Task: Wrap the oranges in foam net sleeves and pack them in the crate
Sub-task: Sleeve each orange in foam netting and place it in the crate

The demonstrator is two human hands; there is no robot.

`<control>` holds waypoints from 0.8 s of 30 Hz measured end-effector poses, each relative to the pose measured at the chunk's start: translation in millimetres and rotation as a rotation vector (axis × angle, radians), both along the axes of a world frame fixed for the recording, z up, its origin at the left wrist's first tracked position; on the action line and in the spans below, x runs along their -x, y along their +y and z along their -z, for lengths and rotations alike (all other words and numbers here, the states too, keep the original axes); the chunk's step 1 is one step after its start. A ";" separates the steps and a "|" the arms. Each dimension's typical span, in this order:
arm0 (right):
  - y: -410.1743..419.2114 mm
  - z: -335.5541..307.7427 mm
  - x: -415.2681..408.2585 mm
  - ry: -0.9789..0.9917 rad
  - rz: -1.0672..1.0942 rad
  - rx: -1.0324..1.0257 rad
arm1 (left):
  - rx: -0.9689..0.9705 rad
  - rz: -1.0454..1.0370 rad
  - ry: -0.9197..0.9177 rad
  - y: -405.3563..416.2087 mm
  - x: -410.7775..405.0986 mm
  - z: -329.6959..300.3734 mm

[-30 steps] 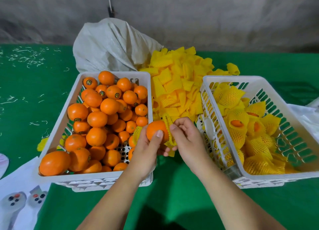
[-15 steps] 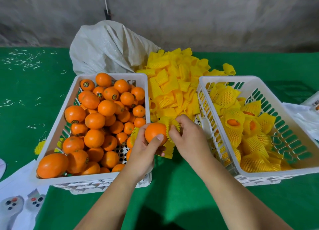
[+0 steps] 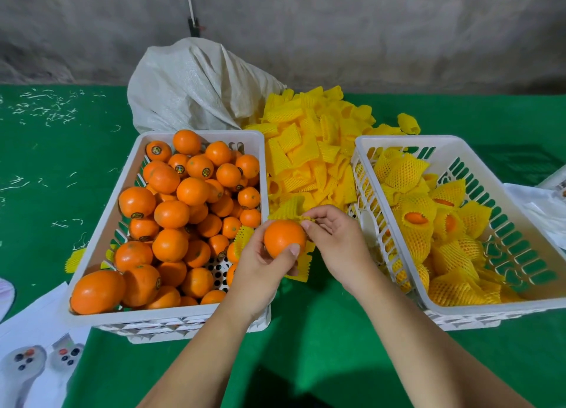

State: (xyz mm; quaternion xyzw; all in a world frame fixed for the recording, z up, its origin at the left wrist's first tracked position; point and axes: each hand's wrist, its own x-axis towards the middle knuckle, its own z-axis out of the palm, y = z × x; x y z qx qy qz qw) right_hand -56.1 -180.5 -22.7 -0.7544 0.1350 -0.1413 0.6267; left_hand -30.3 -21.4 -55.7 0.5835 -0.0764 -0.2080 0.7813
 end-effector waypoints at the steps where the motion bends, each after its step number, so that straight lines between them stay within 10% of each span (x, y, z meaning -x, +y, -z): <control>1: 1.3 -4.1 2.1 -0.041 0.004 -0.090 | -0.018 -0.039 -0.005 -1.4 -0.9 1.4; 12: 30.6 -15.1 24.8 -0.087 -0.136 -0.132 | 0.190 0.000 0.039 5.2 -8.7 5.8; 24: 36.3 -29.4 44.4 -0.235 -0.118 0.345 | -0.085 -0.207 -0.230 -9.3 -2.4 10.8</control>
